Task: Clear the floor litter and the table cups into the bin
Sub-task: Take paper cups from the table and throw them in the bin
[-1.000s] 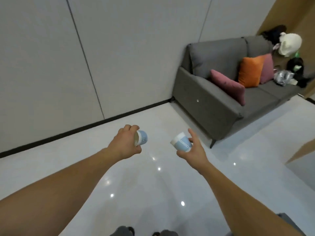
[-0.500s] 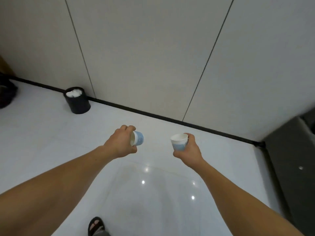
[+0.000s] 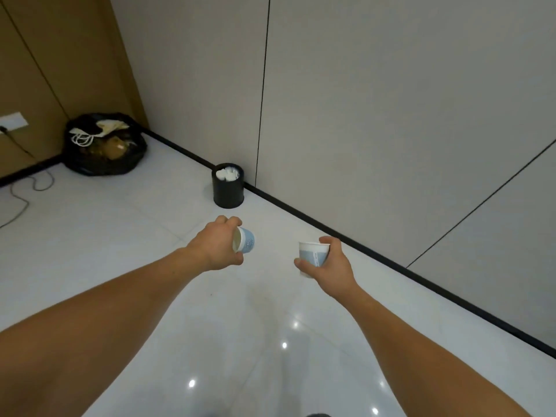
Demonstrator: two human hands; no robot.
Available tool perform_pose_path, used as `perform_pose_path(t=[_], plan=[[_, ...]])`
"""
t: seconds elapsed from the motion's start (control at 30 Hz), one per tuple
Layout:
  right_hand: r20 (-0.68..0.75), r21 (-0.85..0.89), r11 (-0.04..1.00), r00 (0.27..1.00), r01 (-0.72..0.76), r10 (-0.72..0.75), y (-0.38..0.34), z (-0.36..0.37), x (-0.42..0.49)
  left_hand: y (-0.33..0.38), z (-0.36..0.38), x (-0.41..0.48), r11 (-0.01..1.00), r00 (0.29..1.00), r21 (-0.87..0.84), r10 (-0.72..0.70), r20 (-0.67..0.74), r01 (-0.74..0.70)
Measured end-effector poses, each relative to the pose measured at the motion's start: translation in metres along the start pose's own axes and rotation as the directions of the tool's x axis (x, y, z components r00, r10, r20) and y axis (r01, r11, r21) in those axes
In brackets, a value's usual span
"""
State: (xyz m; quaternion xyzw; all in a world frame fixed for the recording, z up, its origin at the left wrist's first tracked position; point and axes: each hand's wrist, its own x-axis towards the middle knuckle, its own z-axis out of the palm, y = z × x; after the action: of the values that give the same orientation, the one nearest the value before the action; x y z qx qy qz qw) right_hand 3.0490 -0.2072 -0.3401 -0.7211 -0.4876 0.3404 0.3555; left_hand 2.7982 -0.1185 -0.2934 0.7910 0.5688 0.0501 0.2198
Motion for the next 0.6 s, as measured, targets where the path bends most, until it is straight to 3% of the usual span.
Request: perform_pose_path(t=[0.1, 0.27, 0.4, 0.6], plan=[[-0.01, -0.046, 0.999, 1.0, 0.014, -0.015, -0.025, 0.028, 0.039, -0.029, -0.014, 0.033, 0.999, 0.999, 0.009, -0.035, -0.001, 0.035], [0.106, -0.045, 0.995, 0.991, 0.091, -0.086, -0.046, 0.058, 0.127, -0.059, -0.024, 0.099, 0.995, 0.994, -0.008, -0.103, 0.019, 0.103], [0.21, -0.146, 0.973, 0.967, 0.177, -0.145, -0.065, 0.075, 0.211, -0.079, -0.046, 0.154, 0.98, 0.98, 0.006, -0.196, -0.017, 0.196], [0.293, -0.39, 0.839, 0.915, 0.378, -0.276, -0.104, 0.093, 0.32, -0.104, -0.085, 0.235, 0.964, 0.961, -0.006, -0.267, -0.069, 0.267]])
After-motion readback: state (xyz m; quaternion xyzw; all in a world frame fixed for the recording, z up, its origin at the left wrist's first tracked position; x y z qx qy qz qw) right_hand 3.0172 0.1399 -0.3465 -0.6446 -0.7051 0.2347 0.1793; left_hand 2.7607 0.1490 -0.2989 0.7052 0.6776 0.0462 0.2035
